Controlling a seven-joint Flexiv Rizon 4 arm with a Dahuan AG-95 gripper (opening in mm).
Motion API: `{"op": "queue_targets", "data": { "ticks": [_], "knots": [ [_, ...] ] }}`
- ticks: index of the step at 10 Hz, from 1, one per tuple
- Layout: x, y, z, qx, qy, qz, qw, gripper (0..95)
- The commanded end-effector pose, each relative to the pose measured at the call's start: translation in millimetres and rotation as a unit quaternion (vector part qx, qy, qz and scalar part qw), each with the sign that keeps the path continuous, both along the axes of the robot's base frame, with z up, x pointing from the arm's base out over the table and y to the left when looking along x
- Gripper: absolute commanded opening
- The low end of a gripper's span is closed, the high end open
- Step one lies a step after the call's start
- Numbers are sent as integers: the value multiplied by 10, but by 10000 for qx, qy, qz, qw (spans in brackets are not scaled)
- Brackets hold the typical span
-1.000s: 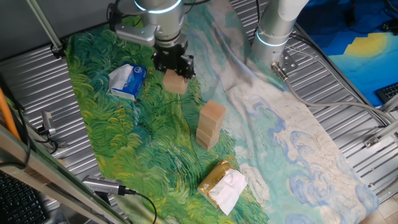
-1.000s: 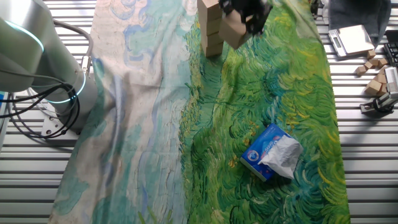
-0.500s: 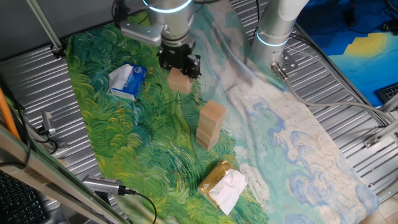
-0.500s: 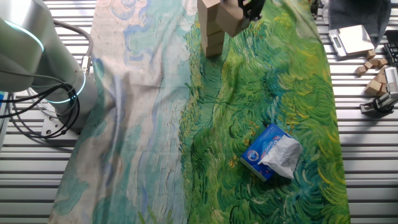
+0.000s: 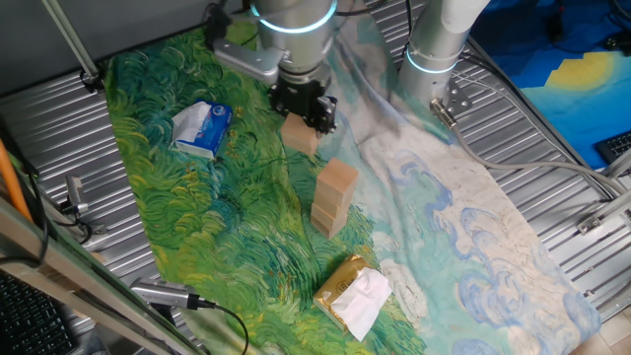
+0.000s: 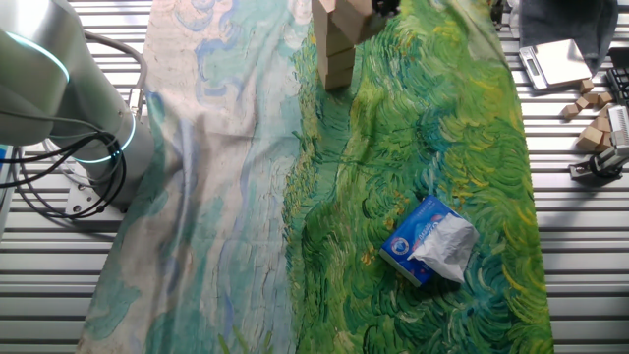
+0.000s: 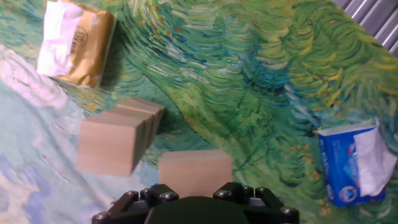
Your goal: Stack the blocks in a vertical line of five
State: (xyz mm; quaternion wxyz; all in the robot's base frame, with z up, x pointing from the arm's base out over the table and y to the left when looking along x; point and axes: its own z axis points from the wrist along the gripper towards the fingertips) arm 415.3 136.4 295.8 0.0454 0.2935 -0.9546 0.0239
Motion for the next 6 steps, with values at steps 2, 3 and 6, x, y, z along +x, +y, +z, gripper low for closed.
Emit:
{"op": "queue_targets", "data": {
  "ticks": [2,3,6],
  "knots": [
    [-105,196,-8,-33,-18,-270,9996,0],
    [-124,252,-7,-46,-23,-348,9994,0],
    [-165,396,-12,-38,-60,-496,9987,0]
  ]
}}
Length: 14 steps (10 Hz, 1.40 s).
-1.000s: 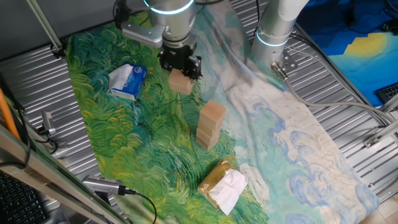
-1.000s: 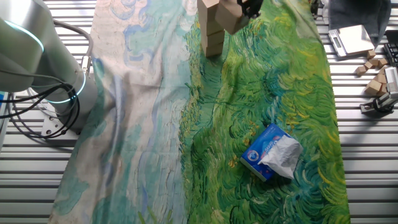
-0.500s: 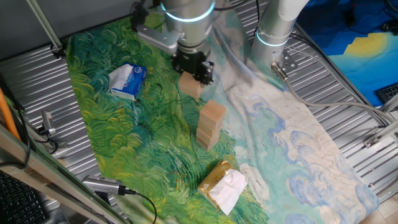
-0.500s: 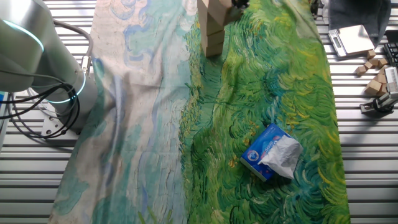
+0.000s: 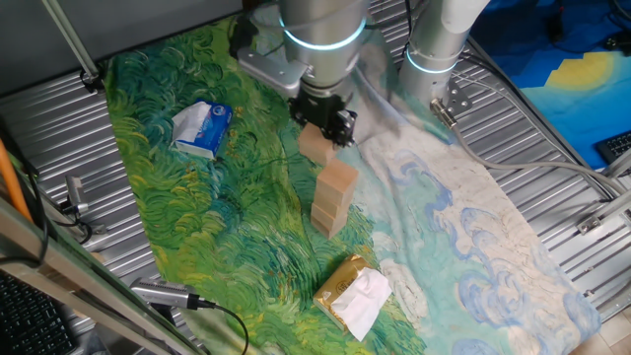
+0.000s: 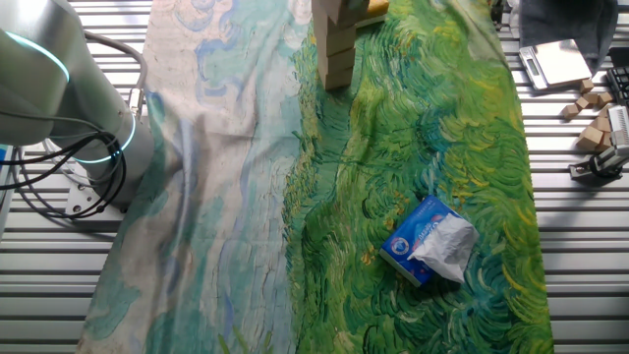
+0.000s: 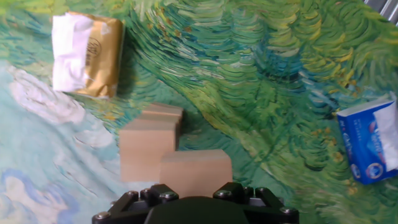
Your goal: Stack the blocks in a vertical line of five
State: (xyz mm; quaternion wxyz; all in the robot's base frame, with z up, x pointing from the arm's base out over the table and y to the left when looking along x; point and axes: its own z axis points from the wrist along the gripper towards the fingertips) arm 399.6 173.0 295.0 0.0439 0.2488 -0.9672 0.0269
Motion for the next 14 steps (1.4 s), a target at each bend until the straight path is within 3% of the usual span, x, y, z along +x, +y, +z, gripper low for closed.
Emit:
{"op": "queue_targets", "data": {
  "ticks": [1,6,11,12,14],
  "knots": [
    [-31,88,-10,-1,-47,-86,10000,0],
    [-30,117,-30,22,-98,-150,9998,0],
    [-30,117,-30,37,-50,-98,9999,0],
    [-30,117,-30,70,-40,6,10000,0],
    [-30,117,-30,312,-47,443,9985,0]
  ]
}}
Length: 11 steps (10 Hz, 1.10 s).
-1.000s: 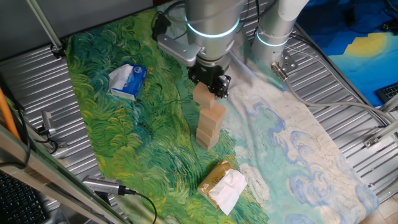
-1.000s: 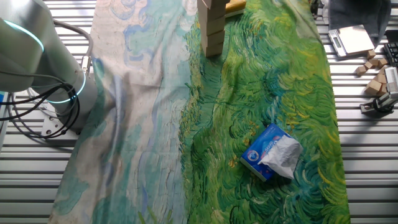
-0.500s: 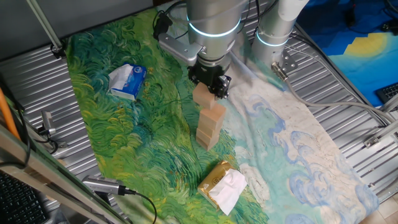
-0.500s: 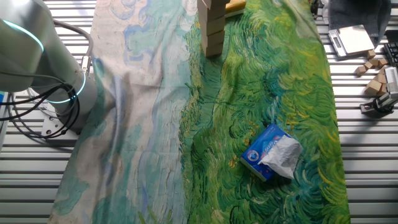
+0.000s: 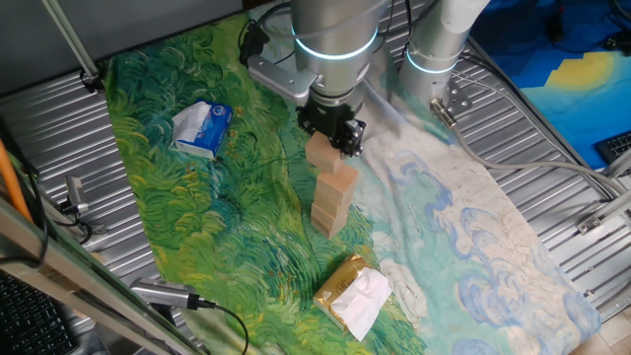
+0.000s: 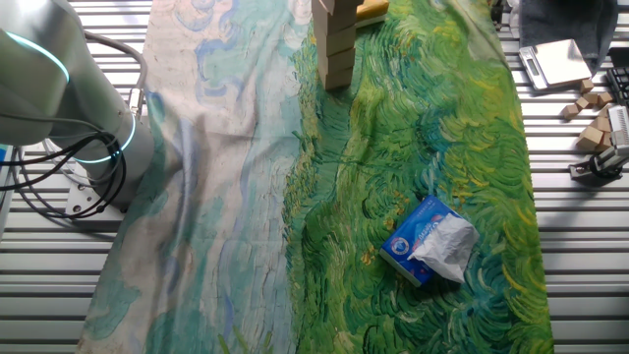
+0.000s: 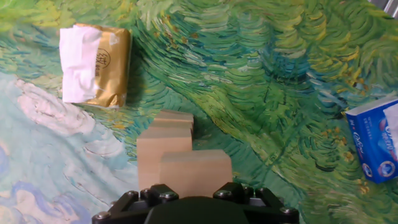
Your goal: Stack the blocks in a vertical line of five
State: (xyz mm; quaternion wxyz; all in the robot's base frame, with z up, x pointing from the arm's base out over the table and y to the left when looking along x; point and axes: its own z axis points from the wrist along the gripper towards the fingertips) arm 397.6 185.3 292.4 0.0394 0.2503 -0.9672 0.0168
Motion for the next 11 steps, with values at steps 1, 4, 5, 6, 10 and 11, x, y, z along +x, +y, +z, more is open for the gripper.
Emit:
{"op": "queue_targets", "data": {
  "ticks": [1,4,5,6,10,11],
  "knots": [
    [-9,-6,-5,218,-79,568,9981,0],
    [-9,-6,-5,239,-192,647,9974,0],
    [-9,-6,-5,250,-201,644,9974,0],
    [-9,-6,-5,270,-203,606,9976,0],
    [-58,66,-12,223,-182,444,9986,0],
    [-86,94,-28,226,-202,394,9988,0]
  ]
}}
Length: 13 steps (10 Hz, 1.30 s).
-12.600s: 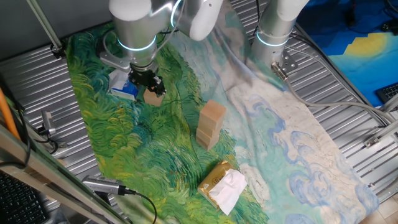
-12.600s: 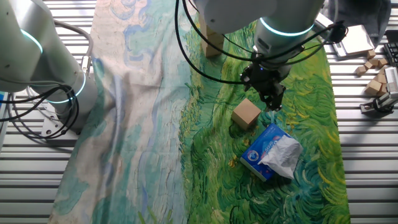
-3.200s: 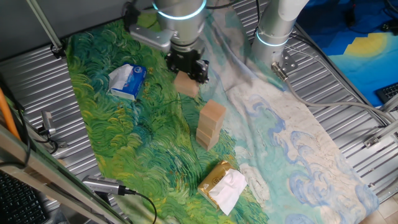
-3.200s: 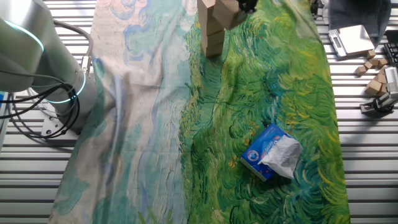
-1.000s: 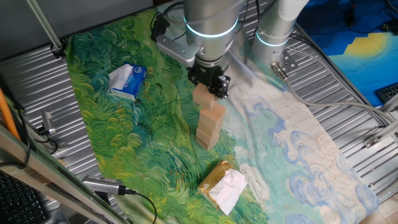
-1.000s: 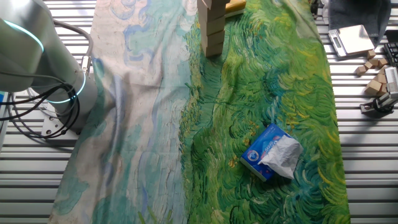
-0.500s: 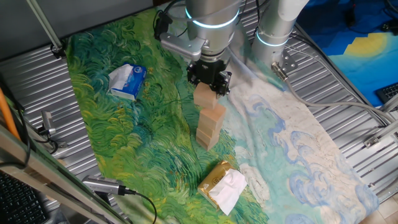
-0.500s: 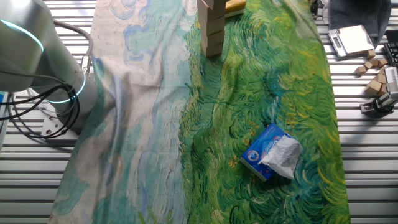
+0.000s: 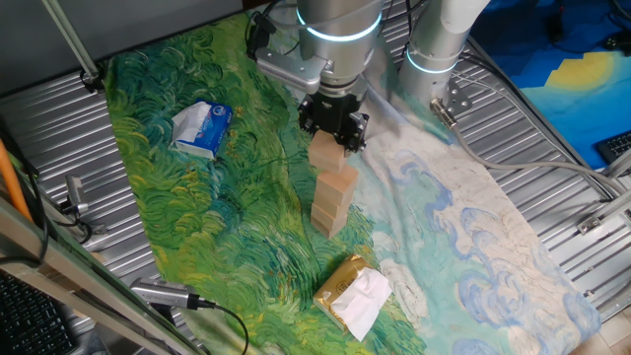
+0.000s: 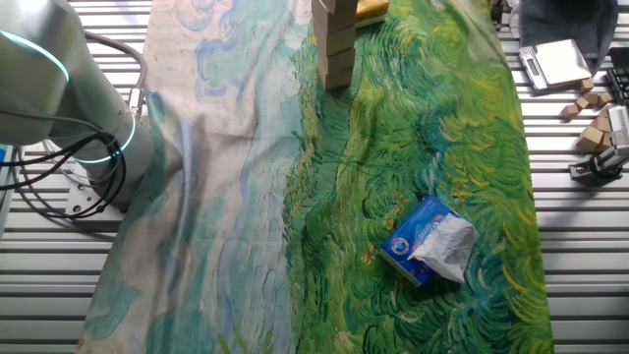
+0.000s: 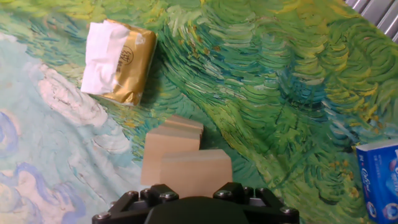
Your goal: Stack the blocks in a vertical line of five
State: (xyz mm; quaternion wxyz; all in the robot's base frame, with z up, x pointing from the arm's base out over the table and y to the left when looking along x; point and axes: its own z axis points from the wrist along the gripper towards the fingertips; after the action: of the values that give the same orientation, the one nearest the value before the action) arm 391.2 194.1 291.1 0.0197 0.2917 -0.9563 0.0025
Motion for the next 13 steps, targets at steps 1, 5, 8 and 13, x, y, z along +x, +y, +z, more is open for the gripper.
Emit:
{"op": "queue_targets", "data": {
  "ticks": [1,5,8,13],
  "knots": [
    [-31,22,-13,17,-56,-58,10000,0],
    [-99,145,-56,-13,-41,-300,9995,0],
    [-121,172,-97,-16,-28,-434,9991,0],
    [-98,161,-127,0,-56,-536,9985,0]
  ]
}}
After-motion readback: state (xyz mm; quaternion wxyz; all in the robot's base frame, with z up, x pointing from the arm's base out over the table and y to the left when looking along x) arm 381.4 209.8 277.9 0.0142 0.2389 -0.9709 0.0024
